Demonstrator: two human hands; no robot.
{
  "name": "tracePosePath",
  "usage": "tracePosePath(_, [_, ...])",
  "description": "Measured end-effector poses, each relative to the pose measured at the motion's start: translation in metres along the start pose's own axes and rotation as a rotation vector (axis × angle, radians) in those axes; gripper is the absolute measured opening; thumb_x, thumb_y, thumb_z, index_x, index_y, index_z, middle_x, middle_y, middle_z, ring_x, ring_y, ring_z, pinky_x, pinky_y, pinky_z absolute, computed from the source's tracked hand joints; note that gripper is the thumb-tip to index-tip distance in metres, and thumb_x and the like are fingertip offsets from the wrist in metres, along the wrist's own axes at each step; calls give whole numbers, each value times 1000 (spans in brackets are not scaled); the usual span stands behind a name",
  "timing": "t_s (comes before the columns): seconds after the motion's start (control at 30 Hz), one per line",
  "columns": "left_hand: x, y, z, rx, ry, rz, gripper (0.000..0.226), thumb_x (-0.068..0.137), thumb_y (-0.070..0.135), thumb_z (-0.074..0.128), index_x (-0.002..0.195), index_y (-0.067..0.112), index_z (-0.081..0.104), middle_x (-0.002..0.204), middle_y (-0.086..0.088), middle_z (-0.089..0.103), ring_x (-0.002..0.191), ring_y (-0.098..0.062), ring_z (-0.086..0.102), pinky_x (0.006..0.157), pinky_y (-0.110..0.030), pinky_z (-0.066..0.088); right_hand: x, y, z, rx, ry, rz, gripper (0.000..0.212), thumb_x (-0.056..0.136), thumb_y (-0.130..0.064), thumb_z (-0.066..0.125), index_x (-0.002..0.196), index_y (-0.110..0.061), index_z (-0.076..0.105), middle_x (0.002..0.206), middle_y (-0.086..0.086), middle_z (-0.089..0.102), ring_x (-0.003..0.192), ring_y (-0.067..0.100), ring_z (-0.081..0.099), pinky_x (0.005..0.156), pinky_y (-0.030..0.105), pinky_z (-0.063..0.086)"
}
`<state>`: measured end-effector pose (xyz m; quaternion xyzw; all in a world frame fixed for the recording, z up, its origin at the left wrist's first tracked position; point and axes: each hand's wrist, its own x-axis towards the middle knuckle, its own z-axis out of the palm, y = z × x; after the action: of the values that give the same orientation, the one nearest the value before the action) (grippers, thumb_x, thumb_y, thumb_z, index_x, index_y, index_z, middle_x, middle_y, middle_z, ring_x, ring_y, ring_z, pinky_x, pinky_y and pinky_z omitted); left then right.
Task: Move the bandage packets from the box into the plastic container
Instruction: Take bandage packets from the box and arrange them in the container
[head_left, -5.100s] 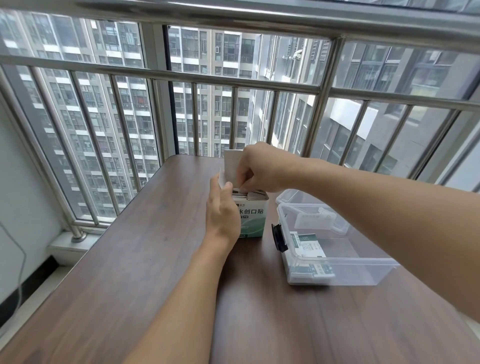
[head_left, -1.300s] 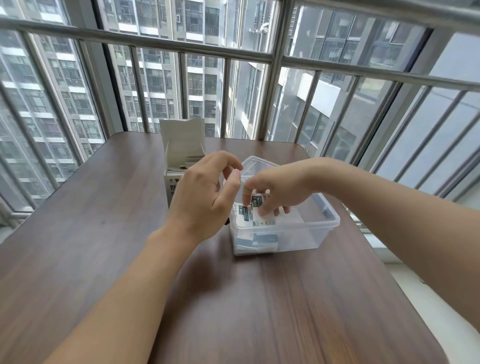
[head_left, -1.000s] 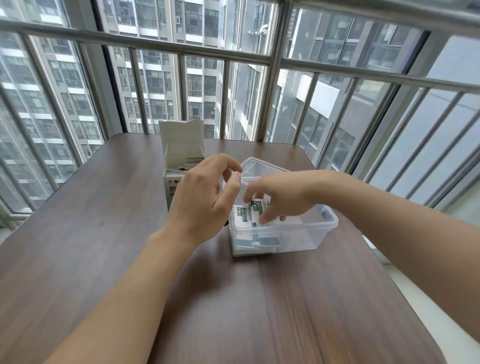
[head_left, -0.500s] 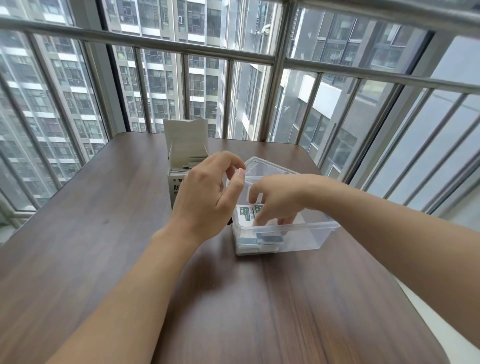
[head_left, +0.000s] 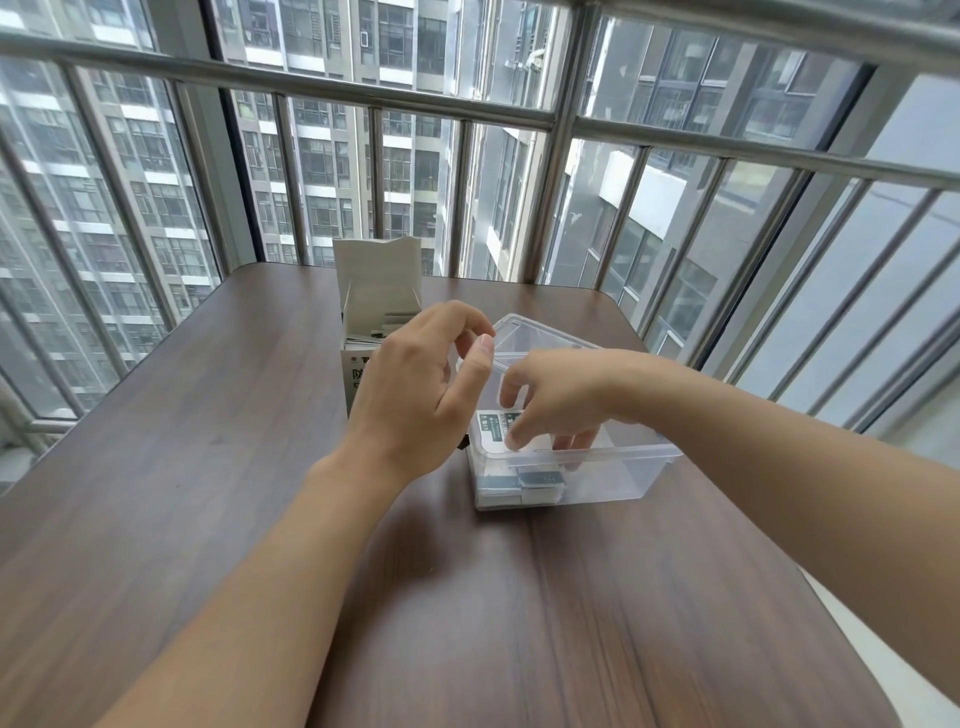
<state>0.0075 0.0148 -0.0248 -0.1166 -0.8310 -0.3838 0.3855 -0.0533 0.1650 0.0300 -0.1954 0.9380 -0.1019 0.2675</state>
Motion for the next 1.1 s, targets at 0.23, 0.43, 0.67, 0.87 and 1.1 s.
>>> tracePosePath(0.23, [0, -1, -1, -5, 15, -2, 28, 94, 41, 44, 97, 23, 65, 81, 19, 57, 62, -16, 52, 58, -25, 42, -1, 0, -2, 56, -5, -5, 54, 90, -17, 73, 138, -12, 51, 120, 15, 62, 81, 38, 77, 73, 47, 65])
tracePosePath(0.43, [2, 0, -8, 3, 150, 45, 22, 96, 29, 50, 98, 14, 66, 77, 12, 57, 58, -14, 50, 58, -21, 38, -14, -7, -20, -14, 95, -34, 49, 93, -21, 71, 138, -13, 52, 118, 15, 67, 71, 27, 78, 66, 39, 65])
tracePosePath(0.67, [9, -34, -35, -64, 659, -234, 49, 76, 24, 62, 122, 9, 53, 117, -1, 52, 105, -25, 53, 82, -48, 50, -42, -60, -44, 209, 522, -657, 10, 92, -12, 72, 98, -17, 78, 90, -11, 73, 63, 5, 71, 51, 15, 53])
tracePosePath(0.87, [2, -50, -21, -338, 292, -588, 68, 81, 38, 52, 146, 25, 44, 141, 1, 57, 131, -16, 52, 111, -47, 42, 1, -110, -34, -295, 494, -570, 16, 88, -10, 74, 100, -19, 80, 96, -4, 76, 85, 11, 69, 81, 24, 57])
tracePosePath(1.1, [0, -50, -16, -314, 256, -676, 42, 81, 33, 33, 96, 4, 59, 72, 4, 58, 60, 6, 52, 56, -15, 39, 36, -117, -31, -396, 438, -459, 21, 80, 0, 68, 74, -17, 78, 73, -5, 71, 72, 19, 69, 70, 34, 62])
